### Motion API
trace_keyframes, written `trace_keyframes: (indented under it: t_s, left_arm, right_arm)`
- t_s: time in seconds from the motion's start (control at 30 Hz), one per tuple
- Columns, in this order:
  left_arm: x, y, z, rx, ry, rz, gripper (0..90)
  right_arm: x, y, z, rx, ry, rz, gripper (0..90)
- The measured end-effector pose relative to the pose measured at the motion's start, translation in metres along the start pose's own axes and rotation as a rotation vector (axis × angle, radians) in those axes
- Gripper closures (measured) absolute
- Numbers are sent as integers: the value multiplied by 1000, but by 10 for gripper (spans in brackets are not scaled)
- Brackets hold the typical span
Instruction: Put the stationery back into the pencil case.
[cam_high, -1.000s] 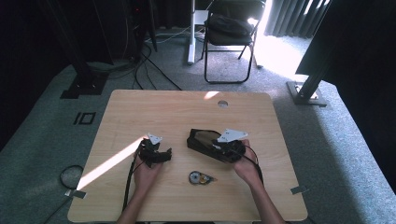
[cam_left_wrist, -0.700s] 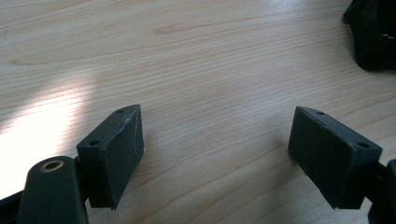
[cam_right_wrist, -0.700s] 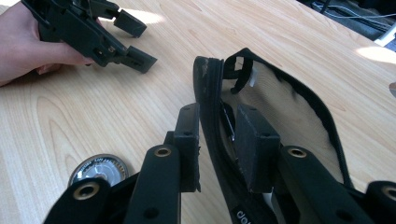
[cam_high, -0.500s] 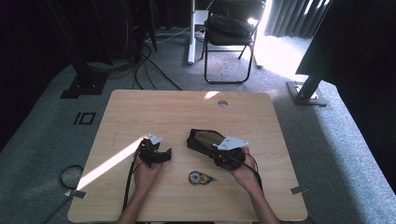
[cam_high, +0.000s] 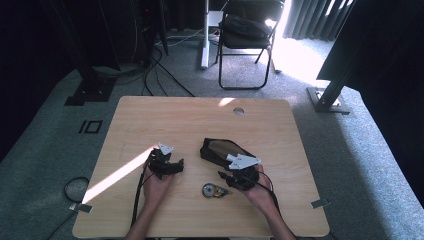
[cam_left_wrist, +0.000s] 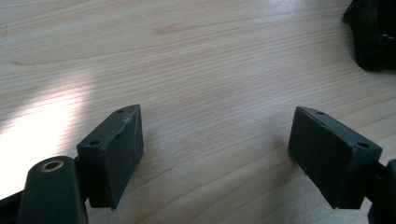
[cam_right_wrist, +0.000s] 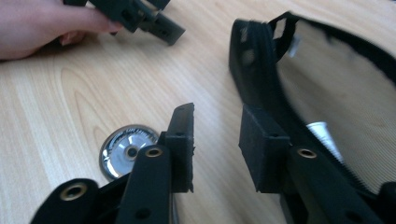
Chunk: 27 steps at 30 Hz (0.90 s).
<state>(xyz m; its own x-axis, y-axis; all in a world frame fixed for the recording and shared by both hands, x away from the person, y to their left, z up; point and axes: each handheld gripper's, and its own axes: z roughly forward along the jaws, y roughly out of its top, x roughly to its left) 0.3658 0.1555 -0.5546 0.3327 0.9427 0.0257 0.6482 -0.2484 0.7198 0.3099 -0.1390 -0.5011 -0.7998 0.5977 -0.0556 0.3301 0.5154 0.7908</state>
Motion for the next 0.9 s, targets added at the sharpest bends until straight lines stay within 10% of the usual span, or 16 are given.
trace_keyframes:
  t_s: [0.9]
  left_arm:
    - [0, 0, 0, -1, 0, -2, 185]
  right_arm:
    - [31, -29, 12, 90, 32, -35, 345]
